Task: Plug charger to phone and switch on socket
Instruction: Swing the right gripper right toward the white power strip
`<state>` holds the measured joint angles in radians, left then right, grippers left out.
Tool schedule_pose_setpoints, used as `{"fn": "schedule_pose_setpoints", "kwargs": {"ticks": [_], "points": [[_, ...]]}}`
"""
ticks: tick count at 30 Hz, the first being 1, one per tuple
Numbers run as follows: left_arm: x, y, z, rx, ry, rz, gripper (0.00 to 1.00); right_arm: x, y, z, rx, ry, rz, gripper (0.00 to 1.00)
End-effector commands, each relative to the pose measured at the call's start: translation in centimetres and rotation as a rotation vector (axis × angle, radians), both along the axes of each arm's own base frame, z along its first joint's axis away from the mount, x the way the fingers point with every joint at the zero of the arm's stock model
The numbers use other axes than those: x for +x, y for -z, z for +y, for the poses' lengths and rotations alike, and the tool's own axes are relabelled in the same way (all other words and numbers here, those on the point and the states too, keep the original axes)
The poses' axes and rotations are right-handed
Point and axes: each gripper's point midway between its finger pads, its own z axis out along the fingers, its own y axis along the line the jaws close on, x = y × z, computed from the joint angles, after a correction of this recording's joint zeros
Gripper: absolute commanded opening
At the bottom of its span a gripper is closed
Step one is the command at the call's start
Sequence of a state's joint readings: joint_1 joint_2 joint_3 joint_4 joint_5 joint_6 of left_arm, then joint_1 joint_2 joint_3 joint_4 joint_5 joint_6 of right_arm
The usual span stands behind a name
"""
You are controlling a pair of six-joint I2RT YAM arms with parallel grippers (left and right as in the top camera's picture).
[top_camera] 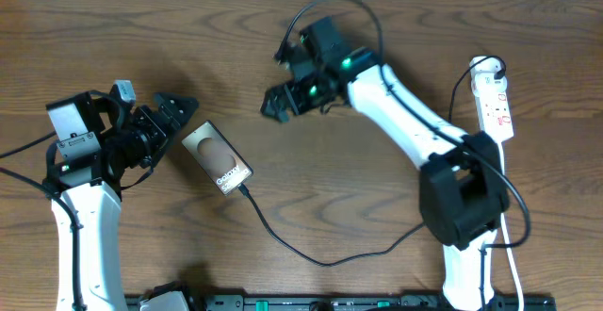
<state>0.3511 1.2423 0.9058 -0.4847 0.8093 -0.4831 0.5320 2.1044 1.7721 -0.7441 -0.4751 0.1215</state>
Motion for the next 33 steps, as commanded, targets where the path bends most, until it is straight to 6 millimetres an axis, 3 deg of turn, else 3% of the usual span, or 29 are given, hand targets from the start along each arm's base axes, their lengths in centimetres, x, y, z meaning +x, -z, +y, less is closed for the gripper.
{"fn": "schedule_pose_setpoints", "kwargs": {"ticks": [1, 4, 9, 14, 21, 22, 31, 33], "points": [[0.4, -1.6, -0.8, 0.043, 0.075, -0.080, 0.99, 3.1, -7.2, -2.7, 0.007, 0.091, -0.167, 0.99], [0.5, -1.7, -2.0, 0.068, 0.133, -0.108, 0.99, 4.9, -10.8, -6.2, 0.024, 0.181, -0.207, 0.99], [0.9, -2.2, -3.9, 0.087, 0.198, -0.156, 0.99, 6.9, -13.7, -13.1, 0.023, 0.328, -0.235, 0.99], [1.2, -2.5, -5.2, 0.104, 0.235, -0.185, 0.99, 7.5, -14.4, -21.0, -0.010, 0.479, -0.202, 0.99], [1.2, -2.7, -5.7, 0.109, 0.253, -0.200, 0.98, 7.6, -15.1, -29.8, 0.006, 0.635, -0.179, 0.99], [1.2, -2.7, -5.7, 0.109, 0.253, -0.200, 0.98, 7.5, -15.2, -32.0, 0.021, 0.661, -0.178, 0.99], [1.5, -2.0, -5.4, 0.121, 0.239, -0.178, 0.98, 6.1, -14.9, -42.2, -0.018, 0.839, -0.177, 0.99], [1.6, -1.7, -5.4, 0.117, 0.240, -0.168, 0.98, 5.1, -14.7, -45.6, -0.032, 0.918, -0.169, 0.99]]}}
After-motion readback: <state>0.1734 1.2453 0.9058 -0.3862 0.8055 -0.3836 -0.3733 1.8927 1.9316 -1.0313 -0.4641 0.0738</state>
